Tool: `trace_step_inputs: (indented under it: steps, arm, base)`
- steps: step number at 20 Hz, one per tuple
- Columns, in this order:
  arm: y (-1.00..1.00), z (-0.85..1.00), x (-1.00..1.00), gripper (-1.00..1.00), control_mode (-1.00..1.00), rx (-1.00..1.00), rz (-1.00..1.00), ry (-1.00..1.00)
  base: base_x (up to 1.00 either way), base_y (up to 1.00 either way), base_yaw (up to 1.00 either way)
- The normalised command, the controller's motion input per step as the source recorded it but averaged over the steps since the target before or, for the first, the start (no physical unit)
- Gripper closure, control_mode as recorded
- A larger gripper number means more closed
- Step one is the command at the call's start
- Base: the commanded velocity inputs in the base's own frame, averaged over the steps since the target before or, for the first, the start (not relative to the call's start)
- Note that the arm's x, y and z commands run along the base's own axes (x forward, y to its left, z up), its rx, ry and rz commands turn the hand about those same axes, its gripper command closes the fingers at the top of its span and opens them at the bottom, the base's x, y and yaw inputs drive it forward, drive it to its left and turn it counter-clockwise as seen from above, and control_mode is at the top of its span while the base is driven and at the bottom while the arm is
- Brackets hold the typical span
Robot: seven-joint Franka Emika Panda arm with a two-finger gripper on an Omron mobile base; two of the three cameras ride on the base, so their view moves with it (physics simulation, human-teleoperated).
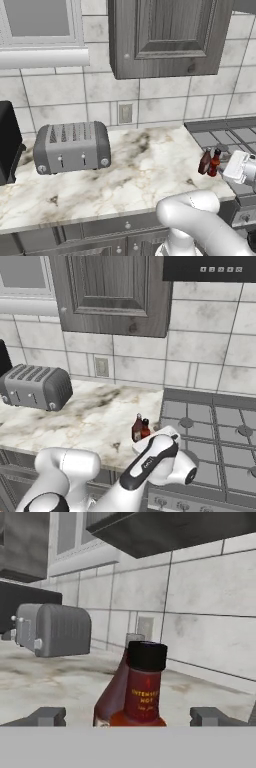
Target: Take 2 condiments from the cabinet and move them on the counter near the stove.Make sure the condiments are lined up with each other, next to each other.
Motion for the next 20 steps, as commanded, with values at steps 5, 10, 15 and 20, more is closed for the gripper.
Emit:
trace_step_inputs:
  steps: [5, 10, 15, 20]
  arm:
    - [0.0, 0.48, -0.37, -1.0, -1.0, 0.0, -0.08, -0.02]
    - [0.04, 0.59, -0.3, -1.0, -1.0, -0.01, -0.07, -0.03]
    - [0.23, 0.74, -0.25, -1.0, -1.0, -0.03, -0.09, 0.0]
    - [0.36, 0.89, -0.15, -1.0, -1.0, -0.04, -0.06, 0.04]
  base:
    - [0.0, 0.0, 0.0]
    - [0.0, 0.0, 0.0]
    - [0.0, 0.0, 0.0]
    - [0.0, 0.0, 0.0]
